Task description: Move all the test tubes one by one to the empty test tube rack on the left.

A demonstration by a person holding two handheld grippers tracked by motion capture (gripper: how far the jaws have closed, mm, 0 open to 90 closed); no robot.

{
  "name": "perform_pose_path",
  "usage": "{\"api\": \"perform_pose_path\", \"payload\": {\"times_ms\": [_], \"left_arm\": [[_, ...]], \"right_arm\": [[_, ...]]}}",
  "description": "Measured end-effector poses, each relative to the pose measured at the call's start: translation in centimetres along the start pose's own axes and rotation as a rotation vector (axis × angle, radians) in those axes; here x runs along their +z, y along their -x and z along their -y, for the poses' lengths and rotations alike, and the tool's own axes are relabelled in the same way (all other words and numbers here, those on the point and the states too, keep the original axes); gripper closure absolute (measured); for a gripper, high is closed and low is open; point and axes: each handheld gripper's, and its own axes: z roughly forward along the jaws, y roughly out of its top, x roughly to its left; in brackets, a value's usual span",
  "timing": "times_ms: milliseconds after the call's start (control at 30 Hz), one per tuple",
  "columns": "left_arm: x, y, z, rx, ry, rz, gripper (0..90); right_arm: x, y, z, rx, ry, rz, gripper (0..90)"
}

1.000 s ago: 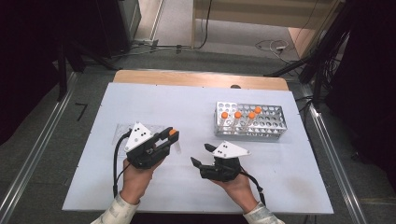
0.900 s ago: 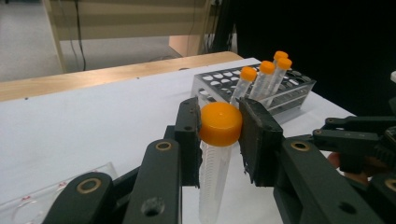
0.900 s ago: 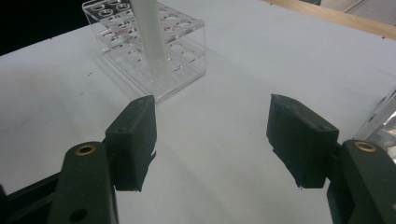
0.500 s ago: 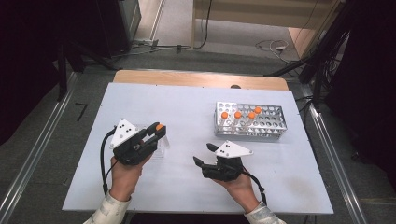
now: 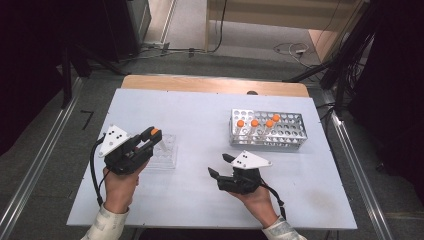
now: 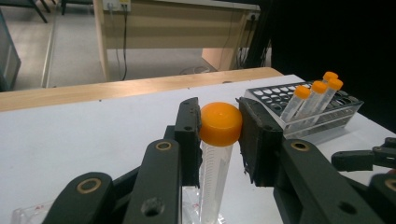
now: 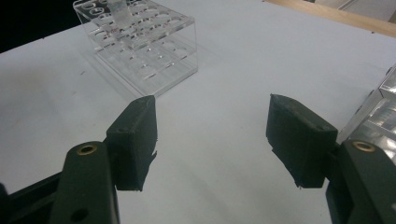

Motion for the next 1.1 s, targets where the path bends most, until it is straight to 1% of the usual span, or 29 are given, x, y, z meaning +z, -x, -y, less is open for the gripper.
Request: {"api": "perform_pose_path", "payload": {"times_ms": [167, 267, 333, 500, 633, 733, 767, 900, 1100], "left_arm": [[-0.1, -0.4, 0.1, 0.013, -0.003, -0.028, 69.8], [0.0, -0.5, 0.2, 0.034, -0.009, -0.060, 69.8], [0.2, -0.6, 0.4, 0.034, -0.015, -0.070, 69.8], [0.6, -0.9, 0.8, 0.032, -0.029, -0.076, 69.7], [1.0, -0.7, 1.2, 0.044, -0.043, -0.075, 69.7], [1.4, -0.4, 1.9, 0.071, -0.069, -0.091, 69.7], [1.6, -0.4, 2.2, 0.073, -0.079, -0.091, 69.7], [2.2, -0.3, 3.2, 0.081, -0.115, -0.100, 69.6], [2.5, -0.3, 4.1, 0.076, -0.140, -0.109, 69.4]], "right_arm": [[0.0, 0.0, 0.0, 0.001, -0.002, 0.000, 32.3], [0.0, 0.0, 0.0, 0.002, -0.003, 0.002, 32.3], [0.0, 0.1, 0.0, 0.000, -0.002, 0.002, 32.3], [0.0, 0.1, 0.1, 0.001, -0.001, 0.002, 32.4], [-0.1, 0.1, 0.1, -0.001, 0.000, 0.003, 32.4], [0.0, 0.2, 0.1, -0.004, -0.001, 0.002, 32.4], [-0.1, 0.1, 0.1, -0.005, -0.001, 0.001, 32.4], [-0.1, 0.1, 0.1, -0.003, -0.002, 0.000, 32.4], [-0.2, 0.1, 0.1, -0.001, 0.000, 0.003, 32.4]]}}
